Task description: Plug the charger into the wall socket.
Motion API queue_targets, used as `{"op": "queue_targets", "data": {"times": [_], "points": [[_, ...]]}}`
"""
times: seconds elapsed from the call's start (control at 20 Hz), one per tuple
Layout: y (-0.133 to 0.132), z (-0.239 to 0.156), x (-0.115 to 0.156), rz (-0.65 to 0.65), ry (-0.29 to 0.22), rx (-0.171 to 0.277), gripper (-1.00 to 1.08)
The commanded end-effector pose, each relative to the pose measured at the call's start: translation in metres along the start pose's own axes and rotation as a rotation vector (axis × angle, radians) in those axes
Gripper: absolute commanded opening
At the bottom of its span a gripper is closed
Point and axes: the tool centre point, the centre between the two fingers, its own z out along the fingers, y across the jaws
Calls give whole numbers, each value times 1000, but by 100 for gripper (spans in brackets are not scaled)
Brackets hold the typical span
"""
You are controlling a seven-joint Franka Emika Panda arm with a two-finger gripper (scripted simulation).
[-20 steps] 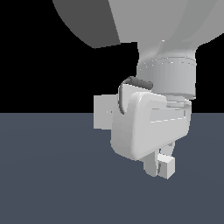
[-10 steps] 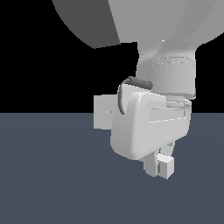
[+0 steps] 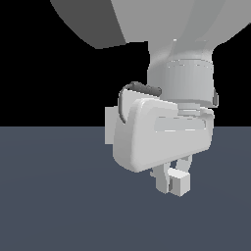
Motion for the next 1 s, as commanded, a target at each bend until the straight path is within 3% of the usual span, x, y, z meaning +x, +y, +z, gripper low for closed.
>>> {"op": "queue_targets", "data": {"times": [0.0,0.95], "points": [[-3,-3,3,34,1,-2,-100],[-34,-34,44,441,3,-18,-100]]}}
